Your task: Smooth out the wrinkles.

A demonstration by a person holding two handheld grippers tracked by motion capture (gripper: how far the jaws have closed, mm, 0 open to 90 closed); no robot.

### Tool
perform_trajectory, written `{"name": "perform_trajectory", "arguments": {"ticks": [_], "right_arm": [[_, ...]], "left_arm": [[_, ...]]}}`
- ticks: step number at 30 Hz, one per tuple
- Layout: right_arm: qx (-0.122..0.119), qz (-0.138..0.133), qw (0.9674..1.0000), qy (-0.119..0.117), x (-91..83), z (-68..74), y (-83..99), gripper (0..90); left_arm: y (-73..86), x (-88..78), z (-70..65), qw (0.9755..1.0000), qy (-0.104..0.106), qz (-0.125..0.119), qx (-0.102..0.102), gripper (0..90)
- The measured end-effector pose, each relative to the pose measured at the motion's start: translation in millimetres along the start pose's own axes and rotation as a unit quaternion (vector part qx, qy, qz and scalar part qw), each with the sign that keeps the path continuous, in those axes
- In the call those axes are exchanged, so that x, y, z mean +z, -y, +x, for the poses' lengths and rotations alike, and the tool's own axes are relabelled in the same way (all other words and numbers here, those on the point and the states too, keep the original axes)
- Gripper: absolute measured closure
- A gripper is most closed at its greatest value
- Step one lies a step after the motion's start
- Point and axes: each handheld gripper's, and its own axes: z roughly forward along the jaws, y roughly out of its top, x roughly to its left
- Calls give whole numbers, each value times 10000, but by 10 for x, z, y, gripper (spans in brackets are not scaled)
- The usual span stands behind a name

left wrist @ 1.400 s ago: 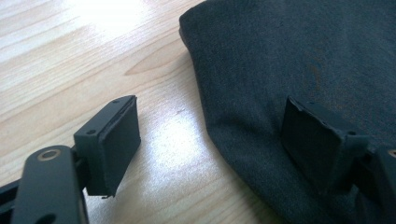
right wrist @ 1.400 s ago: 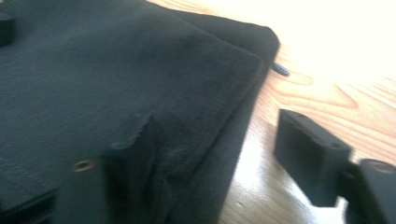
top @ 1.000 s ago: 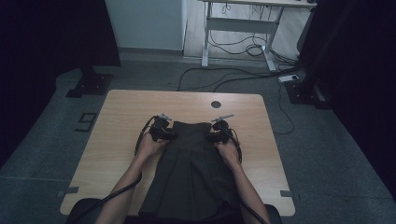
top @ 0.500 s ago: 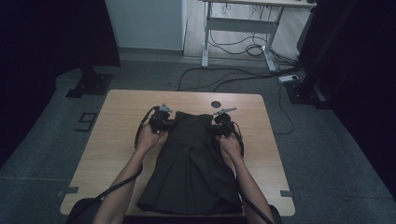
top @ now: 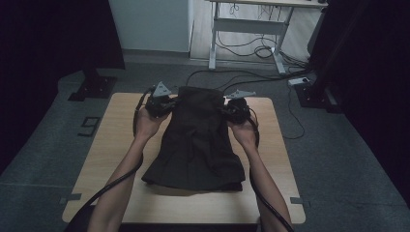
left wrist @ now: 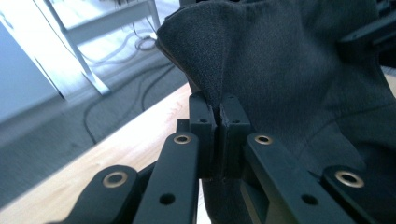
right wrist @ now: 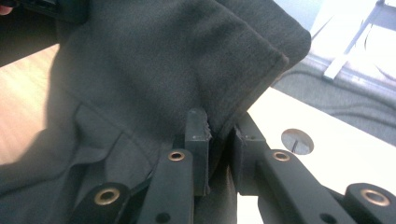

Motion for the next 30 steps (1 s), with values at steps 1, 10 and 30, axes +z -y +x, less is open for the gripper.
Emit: {"name": "perform_trajectory", "arguments": {"ticks": [1,10,30], "right_arm": [[-47,-40,10000,-41,-35,33,31,789],[-302,-87,9991,-290,-243,336,479,790],[-198,212,9932,-1124,-547,776,1248,806]], "left_arm": [[44,-36,-41,10000,10,-62,34,856],[487,-290,-405,9993,137,-91,334,852],[1211,-688,-929,9948,944,263,275,841]]}}
